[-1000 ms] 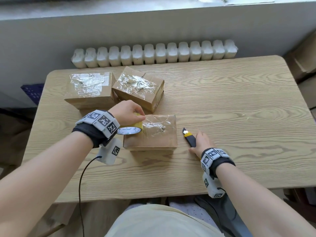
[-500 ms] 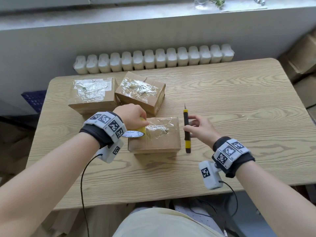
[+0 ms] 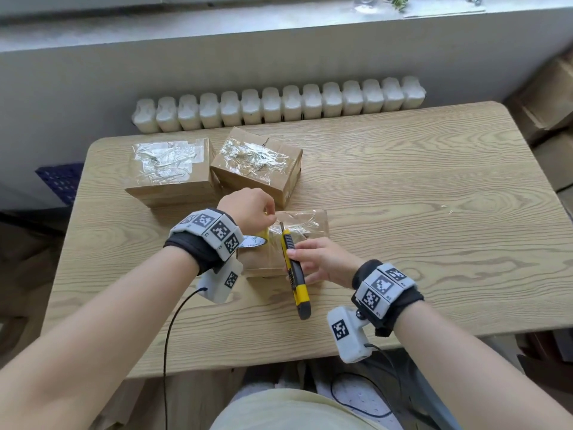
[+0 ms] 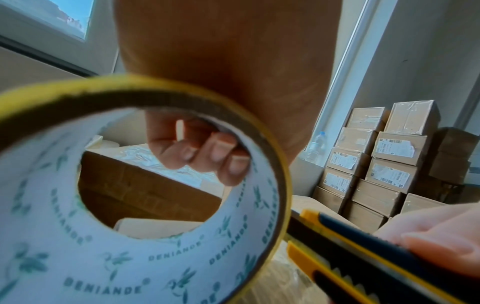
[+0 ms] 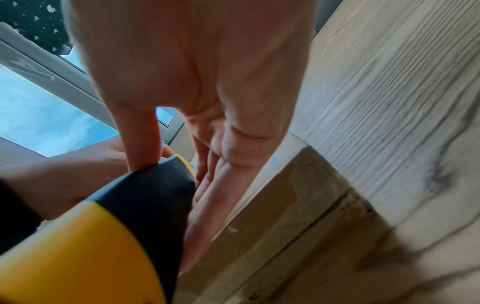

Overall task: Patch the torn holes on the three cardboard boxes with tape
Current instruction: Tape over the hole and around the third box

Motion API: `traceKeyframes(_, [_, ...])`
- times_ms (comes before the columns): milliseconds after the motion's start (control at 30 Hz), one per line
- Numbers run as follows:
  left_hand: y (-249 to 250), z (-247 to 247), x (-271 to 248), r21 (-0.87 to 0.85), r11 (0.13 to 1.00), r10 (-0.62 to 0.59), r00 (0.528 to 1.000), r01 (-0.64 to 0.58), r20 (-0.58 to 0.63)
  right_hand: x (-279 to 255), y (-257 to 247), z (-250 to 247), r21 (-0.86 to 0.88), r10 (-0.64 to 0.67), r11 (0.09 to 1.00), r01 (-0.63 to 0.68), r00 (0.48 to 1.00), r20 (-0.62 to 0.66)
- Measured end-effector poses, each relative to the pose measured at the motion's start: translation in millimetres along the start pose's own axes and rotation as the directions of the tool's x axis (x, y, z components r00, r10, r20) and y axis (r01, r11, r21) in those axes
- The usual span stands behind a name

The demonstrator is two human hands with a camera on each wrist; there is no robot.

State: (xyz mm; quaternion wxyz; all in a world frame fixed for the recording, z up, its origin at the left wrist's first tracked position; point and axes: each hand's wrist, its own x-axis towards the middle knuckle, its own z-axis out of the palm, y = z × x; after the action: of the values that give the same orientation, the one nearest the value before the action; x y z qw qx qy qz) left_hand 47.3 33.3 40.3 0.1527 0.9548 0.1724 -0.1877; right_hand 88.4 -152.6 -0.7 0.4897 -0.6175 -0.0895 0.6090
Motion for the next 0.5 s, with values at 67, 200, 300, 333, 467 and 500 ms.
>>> traceKeyframes(67, [1.1, 1.8, -0.1, 0.0, 1.0, 0.001, 1.0, -0.001, -0.02, 0.5, -0.4, 1.0, 0.004, 0.006, 1.0, -0.006, 1.0, 0.009])
traceKeyframes(200, [0.2, 4.0, -2.5, 0.005, 1.0, 0.003, 0.998, -0.002, -0.063, 1.5, -3.3, 6.3, -0.01, 0.011, 1.0, -0.01, 1.0, 0.003])
traceKeyframes(300, [-1.5, 4.7, -4.5, -0.003, 1.0, 0.007, 0.997, -0.007, -0.076, 1.6, -6.2, 9.2, 0.034, 0.003, 0.999, -0.003, 1.0, -0.002])
traceKeyframes(333, [-2.2, 4.5, -5.2, -0.012, 1.0, 0.004, 0.997, -0.005, -0.081, 0.7, -7.1, 9.7, 0.044, 0.002, 0.999, -0.002, 1.0, 0.0])
traceKeyframes(467, [-6.0, 3.8, -6.3, -0.059, 0.998, -0.012, 0.995, 0.006, -0.095, -10.6, -3.6, 9.6, 0.001, 0.051, 0.999, -0.051, 0.998, 0.036])
traceKeyframes(500, [-6.3, 3.9, -6.4, -0.07, 0.997, -0.018, 0.995, 0.011, -0.098, -14.4, -0.8, 9.2, -0.041, 0.078, 0.996, -0.077, 0.996, 0.046])
